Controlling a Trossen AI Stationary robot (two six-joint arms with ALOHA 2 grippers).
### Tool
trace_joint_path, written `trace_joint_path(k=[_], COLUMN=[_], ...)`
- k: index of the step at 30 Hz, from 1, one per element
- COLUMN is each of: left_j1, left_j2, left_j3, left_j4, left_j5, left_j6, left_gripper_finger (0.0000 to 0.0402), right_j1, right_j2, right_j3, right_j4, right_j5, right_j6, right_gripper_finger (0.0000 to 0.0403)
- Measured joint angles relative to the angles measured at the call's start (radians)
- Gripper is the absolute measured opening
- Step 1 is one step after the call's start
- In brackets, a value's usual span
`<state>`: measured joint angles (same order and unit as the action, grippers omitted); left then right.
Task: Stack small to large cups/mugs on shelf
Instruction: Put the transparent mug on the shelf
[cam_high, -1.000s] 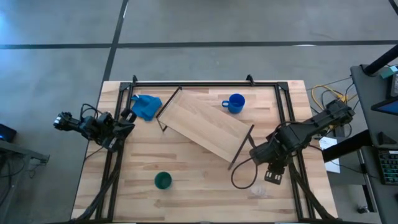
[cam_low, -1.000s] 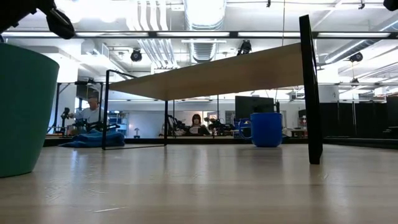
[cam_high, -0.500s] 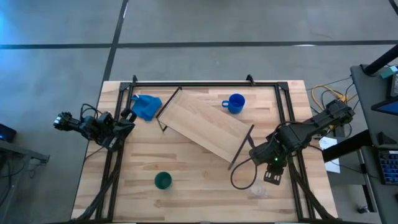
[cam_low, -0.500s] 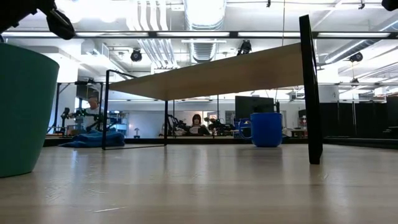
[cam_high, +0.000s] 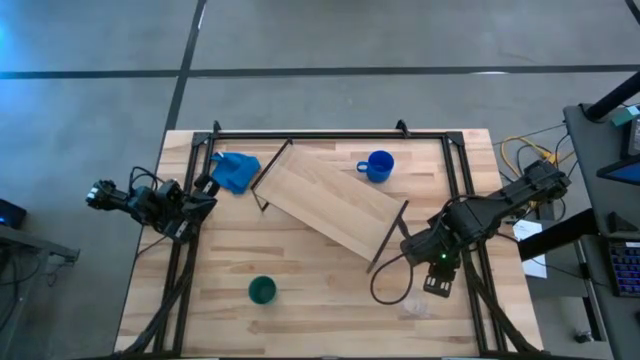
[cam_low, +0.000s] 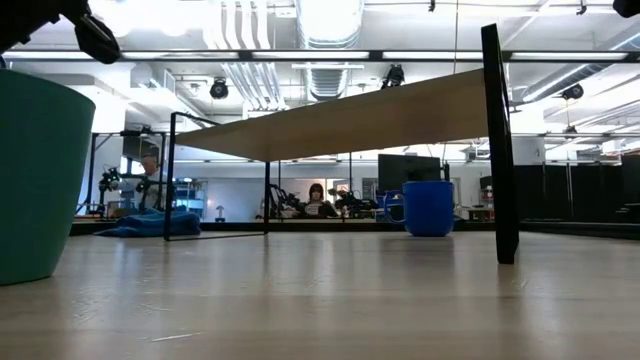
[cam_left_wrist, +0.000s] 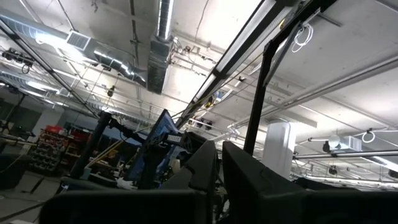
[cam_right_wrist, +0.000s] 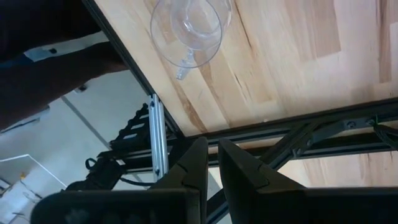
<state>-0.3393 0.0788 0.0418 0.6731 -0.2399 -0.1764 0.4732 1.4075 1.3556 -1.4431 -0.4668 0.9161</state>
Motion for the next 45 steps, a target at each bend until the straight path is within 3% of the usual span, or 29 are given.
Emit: trace_joint_path(k=[12, 45], left_j1=[0.000, 0.000], left_j2=[0.000, 0.002], left_j3=[0.000, 0.000], left_j4=[0.000, 0.000], left_j5=[0.000, 0.000], left_j6=[0.000, 0.000], left_gripper_finger=[0.0015, 0.0015], right_j1=[0.000, 0.000], right_j2=[0.000, -0.005], right_j3=[0.005, 0.075], right_j4=[0.011, -0.053], right_j5=[0.052, 0.050], right_j6=[-0.096, -0.202], right_gripper_finger=[0.0034, 0.0034])
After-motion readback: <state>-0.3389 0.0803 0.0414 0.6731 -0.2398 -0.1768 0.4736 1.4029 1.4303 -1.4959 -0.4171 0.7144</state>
